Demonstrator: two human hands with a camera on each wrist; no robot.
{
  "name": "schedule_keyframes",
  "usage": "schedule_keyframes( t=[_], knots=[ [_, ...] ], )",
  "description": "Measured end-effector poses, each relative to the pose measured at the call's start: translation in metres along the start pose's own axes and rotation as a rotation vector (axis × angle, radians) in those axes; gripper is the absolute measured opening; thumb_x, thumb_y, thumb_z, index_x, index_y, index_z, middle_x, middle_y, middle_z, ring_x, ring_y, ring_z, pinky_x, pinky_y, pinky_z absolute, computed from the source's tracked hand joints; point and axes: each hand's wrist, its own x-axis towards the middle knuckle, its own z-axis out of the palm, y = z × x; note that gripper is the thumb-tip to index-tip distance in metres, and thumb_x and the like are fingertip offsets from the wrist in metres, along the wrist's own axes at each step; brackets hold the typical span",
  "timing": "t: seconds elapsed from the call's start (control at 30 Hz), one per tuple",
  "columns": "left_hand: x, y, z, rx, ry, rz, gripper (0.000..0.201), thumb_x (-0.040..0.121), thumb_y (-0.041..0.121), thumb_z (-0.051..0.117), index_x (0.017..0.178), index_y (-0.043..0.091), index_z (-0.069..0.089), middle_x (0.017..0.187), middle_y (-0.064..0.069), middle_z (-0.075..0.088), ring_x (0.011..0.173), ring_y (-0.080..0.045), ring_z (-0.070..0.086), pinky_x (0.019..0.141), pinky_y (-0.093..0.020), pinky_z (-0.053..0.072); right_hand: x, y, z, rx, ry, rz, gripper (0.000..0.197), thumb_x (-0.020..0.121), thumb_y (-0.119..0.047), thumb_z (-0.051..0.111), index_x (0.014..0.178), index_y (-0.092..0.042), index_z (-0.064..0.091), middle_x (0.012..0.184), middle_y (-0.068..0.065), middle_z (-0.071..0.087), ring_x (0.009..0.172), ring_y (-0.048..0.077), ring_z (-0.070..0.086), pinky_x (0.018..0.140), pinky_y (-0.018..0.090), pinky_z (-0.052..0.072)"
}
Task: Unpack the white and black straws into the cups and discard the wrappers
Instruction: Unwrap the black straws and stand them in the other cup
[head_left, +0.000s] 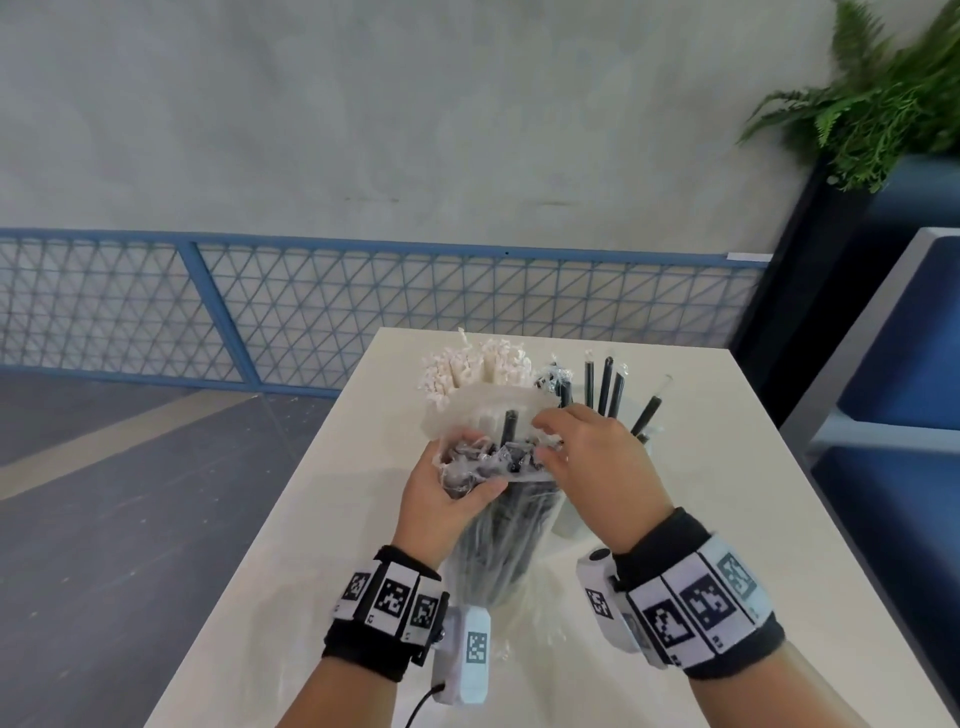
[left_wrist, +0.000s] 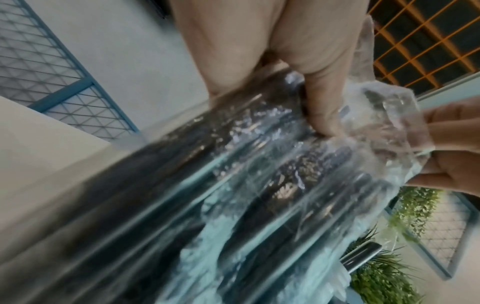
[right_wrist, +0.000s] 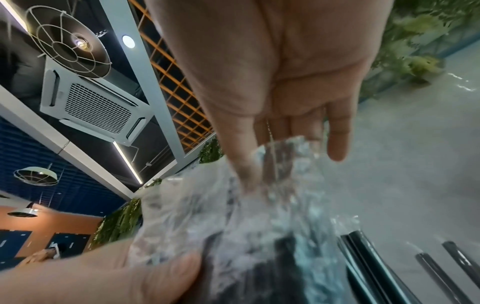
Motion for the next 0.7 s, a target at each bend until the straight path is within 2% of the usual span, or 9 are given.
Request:
schedule_keyframes(
  t=[0.07,0.13,0.2,0.27,0.4,0.5,0.57,0.63,0.7],
  knots=[
    [0.0,-0.003,0.001,-0.018,0.014,-0.026,0.046,0.07,0.005,0.078,0.111,0.015,0.058,0.109,0.01,0.063,0.104,-0.001,0.06,0.091,-0.02,0.05,-0.003,-0.001,-0.004,0.012,-0.164,0.053,0.047,0.085,-0.027,0.064,0.129,-0.015,0.05,0.129,0.0,0.052,0.11,0.02,0.057,0.098,0.028,0.043],
    [0.002,-0.005,0.002,-0.021,0.007,-0.028,0.049,0.069,0.006,0.078,0.107,0.027,0.057,0.106,0.011,0.064,0.102,0.003,0.06,0.087,-0.016,0.048,-0.004,-0.001,-0.002,0.014,-0.21,0.075,0.057,0.082,-0.026,0.068,0.133,-0.014,0.044,0.135,0.001,0.044,0.114,0.017,0.054,0.1,0.021,0.04],
    [0.003,-0.008,0.003,-0.021,0.0,-0.049,0.051,0.065,0.013,0.081,0.106,0.031,0.057,0.106,0.01,0.066,0.103,-0.003,0.062,0.089,-0.021,0.049,-0.003,0.004,0.001,0.102,-0.206,0.123,0.061,0.078,-0.017,0.072,0.133,-0.013,0.045,0.133,0.002,0.044,0.103,0.013,0.056,0.093,0.009,0.034],
    [0.003,-0.01,-0.001,-0.031,-0.02,-0.071,0.057,0.059,0.017,0.084,0.108,0.028,0.057,0.107,0.007,0.067,0.104,-0.009,0.063,0.089,-0.027,0.05,-0.001,0.01,0.006,0.261,-0.209,0.151,0.062,0.074,-0.013,0.075,0.13,-0.015,0.05,0.129,0.003,0.049,0.088,0.009,0.057,0.087,0.005,0.034],
    [0.003,-0.016,-0.01,-0.062,-0.101,-0.146,0.071,0.051,0.015,0.089,0.114,0.02,0.057,0.108,-0.004,0.07,0.103,-0.02,0.066,0.086,-0.033,0.053,-0.004,0.016,0.015,0.641,-0.087,0.192,0.041,0.08,-0.022,0.072,0.119,-0.021,0.059,0.122,-0.004,0.059,0.081,0.006,0.064,0.08,0.013,0.049],
    [0.0,-0.019,-0.009,-0.017,-0.041,-0.145,0.05,0.062,0.002,0.082,0.099,0.025,0.059,0.098,0.001,0.07,0.092,-0.009,0.068,0.078,-0.018,0.053,-0.01,0.015,0.026,0.554,0.184,0.318,0.042,0.077,-0.023,0.074,0.115,-0.021,0.056,0.115,0.0,0.045,0.087,0.01,0.051,0.079,0.008,0.041],
    [-0.003,-0.02,-0.009,-0.026,-0.025,-0.134,0.049,0.064,0.001,0.08,0.1,0.025,0.058,0.099,0.002,0.07,0.093,-0.009,0.068,0.077,-0.017,0.053,-0.013,0.015,0.033,0.527,0.113,0.405,0.05,0.078,-0.031,0.072,0.119,-0.017,0.048,0.111,0.0,0.04,0.094,0.017,0.048,0.084,0.019,0.041],
    [-0.004,-0.02,-0.011,-0.056,-0.049,-0.136,0.059,0.058,0.007,0.085,0.107,0.022,0.057,0.103,0.0,0.07,0.098,-0.015,0.068,0.078,-0.02,0.054,-0.014,0.014,0.038,0.668,-0.085,0.469,0.045,0.083,-0.034,0.065,0.119,-0.012,0.048,0.105,-0.001,0.052,0.095,0.022,0.058,0.083,0.033,0.052],
    [-0.003,-0.02,-0.013,-0.077,-0.091,-0.15,0.082,0.048,0.017,0.091,0.119,0.019,0.051,0.111,-0.003,0.068,0.105,-0.017,0.065,0.084,-0.027,0.054,-0.016,0.015,0.043,0.896,-0.132,0.477,0.03,0.086,-0.025,0.063,0.11,-0.01,0.054,0.1,0.004,0.061,0.095,0.025,0.063,0.078,0.035,0.057]
  ],
)
